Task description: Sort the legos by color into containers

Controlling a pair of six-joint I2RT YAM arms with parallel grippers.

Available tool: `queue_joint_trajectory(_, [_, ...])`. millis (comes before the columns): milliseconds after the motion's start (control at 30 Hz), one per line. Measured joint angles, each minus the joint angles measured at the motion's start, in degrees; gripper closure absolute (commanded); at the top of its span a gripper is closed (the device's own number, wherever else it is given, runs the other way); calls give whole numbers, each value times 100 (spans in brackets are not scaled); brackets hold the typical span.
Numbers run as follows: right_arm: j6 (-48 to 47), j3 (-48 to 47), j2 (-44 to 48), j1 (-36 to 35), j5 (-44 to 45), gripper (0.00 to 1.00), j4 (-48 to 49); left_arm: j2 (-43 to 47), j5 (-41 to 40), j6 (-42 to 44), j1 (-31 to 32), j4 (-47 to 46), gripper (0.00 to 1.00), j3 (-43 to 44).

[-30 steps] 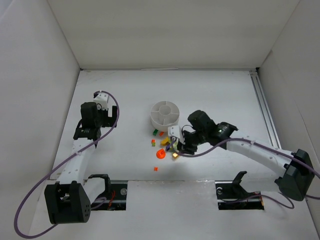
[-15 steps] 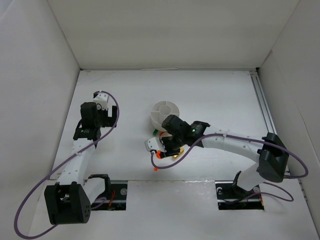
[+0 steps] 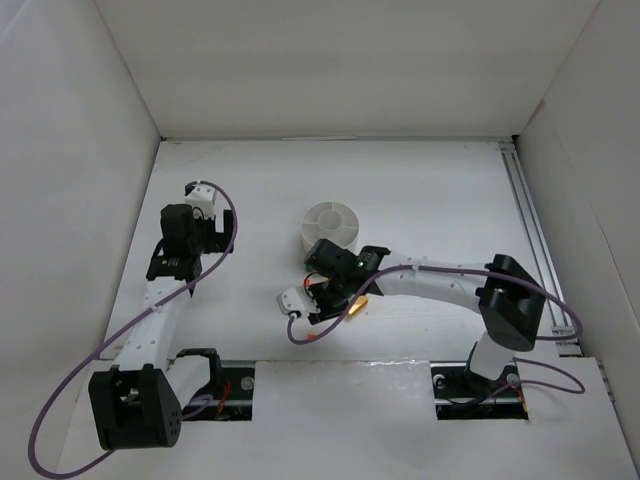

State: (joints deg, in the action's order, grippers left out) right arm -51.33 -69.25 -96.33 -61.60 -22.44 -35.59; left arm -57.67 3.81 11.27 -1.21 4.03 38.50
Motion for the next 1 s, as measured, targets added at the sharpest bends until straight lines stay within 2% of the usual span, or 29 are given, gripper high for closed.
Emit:
queue_joint_trajectory(167, [-131,-157,-304,0,4,55,2,2,0,-68,0,-48,0,0])
queue_joint_trajectory(1000, [-597,-658,-1117,157,17,54,-11,-9,2,-232,0,-120,0,0])
